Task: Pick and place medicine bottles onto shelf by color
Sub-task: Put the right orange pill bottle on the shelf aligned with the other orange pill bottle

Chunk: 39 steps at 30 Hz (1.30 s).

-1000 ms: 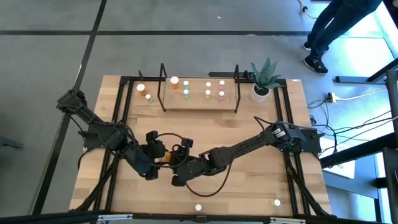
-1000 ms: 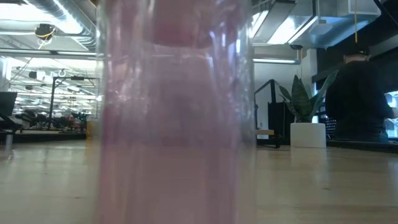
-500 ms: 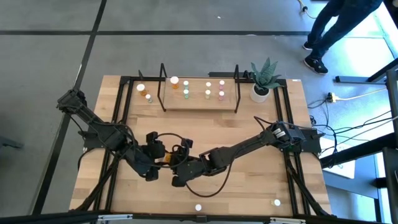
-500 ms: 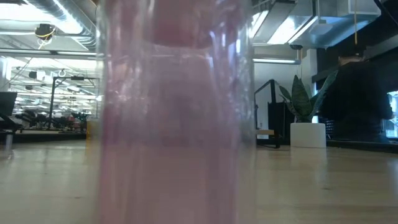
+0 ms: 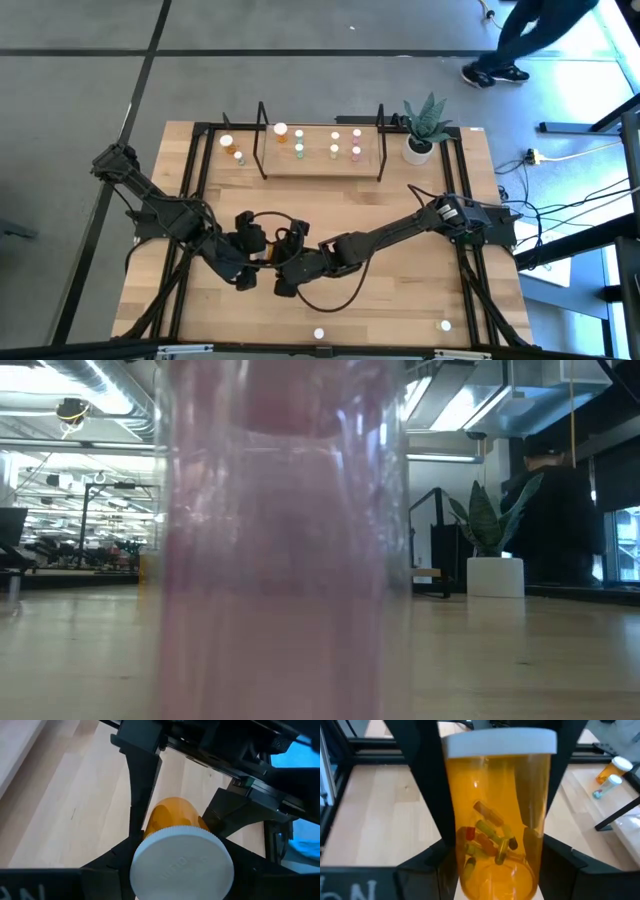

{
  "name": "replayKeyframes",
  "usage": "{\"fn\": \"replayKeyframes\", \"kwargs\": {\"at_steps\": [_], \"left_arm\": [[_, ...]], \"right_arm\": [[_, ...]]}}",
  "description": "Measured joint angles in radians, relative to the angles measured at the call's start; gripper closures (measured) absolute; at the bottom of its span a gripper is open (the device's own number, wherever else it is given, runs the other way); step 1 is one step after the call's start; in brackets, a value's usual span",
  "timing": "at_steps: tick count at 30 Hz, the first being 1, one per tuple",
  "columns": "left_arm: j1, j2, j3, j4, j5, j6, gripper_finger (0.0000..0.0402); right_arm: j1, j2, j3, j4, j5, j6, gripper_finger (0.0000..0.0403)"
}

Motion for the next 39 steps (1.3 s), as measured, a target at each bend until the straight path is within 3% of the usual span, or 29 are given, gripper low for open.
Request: {"fn": "replayKeyframes", "kwargs": {"at_steps": [17, 28, 39], "left_arm": [[-0.001, 0.0, 0.0, -0.086, 0.018, -0.1, 0.0207], [0.0, 0.0, 0.0, -0.123, 0.015, -0.111, 0.0207], [0.13, -0.062, 0.0, -0.178, 0.069, -0.145, 0.0207]], "right_arm": [[0.002, -0.003, 0.0, -0.062, -0.045, 0.001, 0.0189], [0.006, -0.112, 0.0, -0.305, -0.046, 0.064, 0.0189], [0.011, -0.238, 0.0, -0.494, -0.098, 0.16, 0.0189]]}}
